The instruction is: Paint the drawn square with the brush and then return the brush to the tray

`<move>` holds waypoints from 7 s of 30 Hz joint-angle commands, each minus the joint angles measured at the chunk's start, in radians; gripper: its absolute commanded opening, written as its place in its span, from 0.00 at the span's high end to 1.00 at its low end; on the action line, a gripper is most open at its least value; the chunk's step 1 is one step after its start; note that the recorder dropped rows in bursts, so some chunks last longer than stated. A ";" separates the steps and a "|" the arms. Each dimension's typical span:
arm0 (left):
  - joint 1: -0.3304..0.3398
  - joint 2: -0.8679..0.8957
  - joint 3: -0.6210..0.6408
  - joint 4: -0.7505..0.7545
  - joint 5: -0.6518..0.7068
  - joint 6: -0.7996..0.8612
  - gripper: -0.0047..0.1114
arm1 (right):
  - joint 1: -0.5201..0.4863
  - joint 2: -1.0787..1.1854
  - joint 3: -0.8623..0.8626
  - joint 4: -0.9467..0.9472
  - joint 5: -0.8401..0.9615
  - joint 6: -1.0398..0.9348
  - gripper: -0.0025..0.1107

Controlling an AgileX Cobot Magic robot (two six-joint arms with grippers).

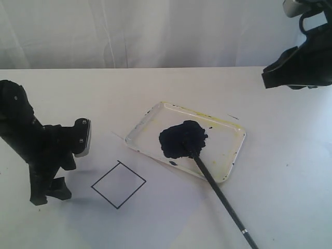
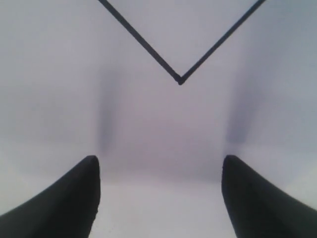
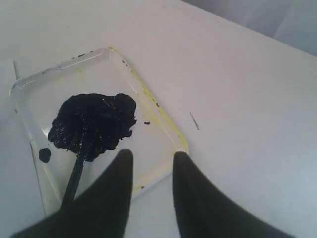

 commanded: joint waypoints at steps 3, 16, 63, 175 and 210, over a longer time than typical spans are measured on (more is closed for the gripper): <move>-0.006 0.006 0.007 -0.077 0.010 -0.031 0.35 | 0.011 0.022 -0.006 -0.001 0.009 -0.015 0.65; -0.006 0.041 0.007 -0.084 0.021 -0.029 0.35 | 0.011 0.035 -0.006 0.003 0.039 -0.015 0.65; -0.006 0.042 0.007 -0.068 0.039 -0.078 0.35 | 0.315 0.359 -0.004 -0.244 0.343 0.407 0.58; -0.006 0.042 0.007 -0.068 0.030 -0.078 0.35 | 0.569 0.580 -0.323 -0.560 0.646 0.557 0.98; -0.006 0.042 0.007 -0.068 0.033 -0.078 0.35 | 0.712 0.711 -0.401 -0.645 0.646 0.604 0.98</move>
